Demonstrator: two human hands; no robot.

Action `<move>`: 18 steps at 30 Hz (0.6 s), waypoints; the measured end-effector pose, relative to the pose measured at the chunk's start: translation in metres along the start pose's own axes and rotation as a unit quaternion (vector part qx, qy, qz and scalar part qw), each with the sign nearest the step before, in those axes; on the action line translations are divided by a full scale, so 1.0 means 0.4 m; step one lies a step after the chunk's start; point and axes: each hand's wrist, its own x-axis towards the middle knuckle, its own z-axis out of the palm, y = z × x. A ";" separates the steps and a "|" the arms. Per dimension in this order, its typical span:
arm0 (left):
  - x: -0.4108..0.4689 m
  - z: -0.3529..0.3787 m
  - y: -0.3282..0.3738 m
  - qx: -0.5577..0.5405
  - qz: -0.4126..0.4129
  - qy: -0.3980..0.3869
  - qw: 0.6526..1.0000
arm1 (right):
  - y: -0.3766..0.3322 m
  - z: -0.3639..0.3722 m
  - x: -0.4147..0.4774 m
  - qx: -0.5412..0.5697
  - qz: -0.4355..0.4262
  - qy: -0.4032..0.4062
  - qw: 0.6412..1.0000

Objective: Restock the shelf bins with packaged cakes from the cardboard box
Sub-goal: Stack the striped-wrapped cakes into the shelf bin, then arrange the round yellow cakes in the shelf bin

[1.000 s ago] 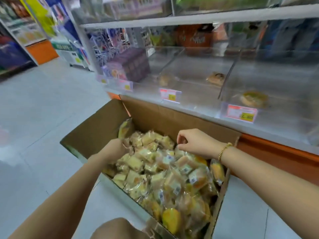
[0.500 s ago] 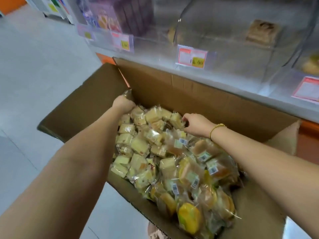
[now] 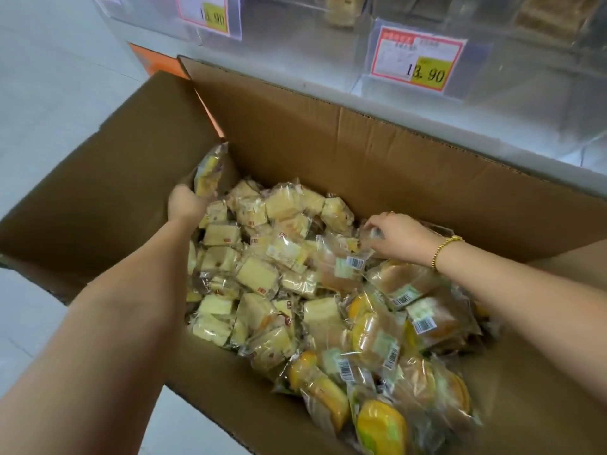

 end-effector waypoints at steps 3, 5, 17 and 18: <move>0.021 0.013 0.019 -0.015 0.040 0.023 0.999 | 0.012 -0.017 -0.034 0.035 -0.032 0.015 0.999; 0.022 0.021 0.014 -0.005 0.058 0.030 0.998 | 0.030 -0.053 -0.060 0.086 -0.040 0.066 0.993; -0.123 -0.073 0.170 0.150 0.253 0.023 0.955 | 0.181 -0.148 -0.266 0.076 0.078 0.066 0.992; -0.151 -0.076 0.194 0.149 0.268 0.011 0.952 | 0.185 -0.149 -0.276 0.086 0.094 0.078 0.989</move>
